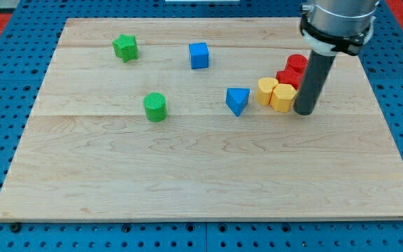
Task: Move your arm to the center of the board
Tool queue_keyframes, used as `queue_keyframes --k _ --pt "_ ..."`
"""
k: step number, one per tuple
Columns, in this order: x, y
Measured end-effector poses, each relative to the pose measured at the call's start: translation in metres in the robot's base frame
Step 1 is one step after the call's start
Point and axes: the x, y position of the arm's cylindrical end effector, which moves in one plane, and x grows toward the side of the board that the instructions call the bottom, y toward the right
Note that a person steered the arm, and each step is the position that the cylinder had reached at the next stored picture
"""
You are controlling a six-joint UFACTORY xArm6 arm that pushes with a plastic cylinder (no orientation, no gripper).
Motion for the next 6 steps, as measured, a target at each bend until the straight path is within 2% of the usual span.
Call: queue_keyframes --k 5,6 --pt "0.006 -0.001" --pt "0.01 -0.04"
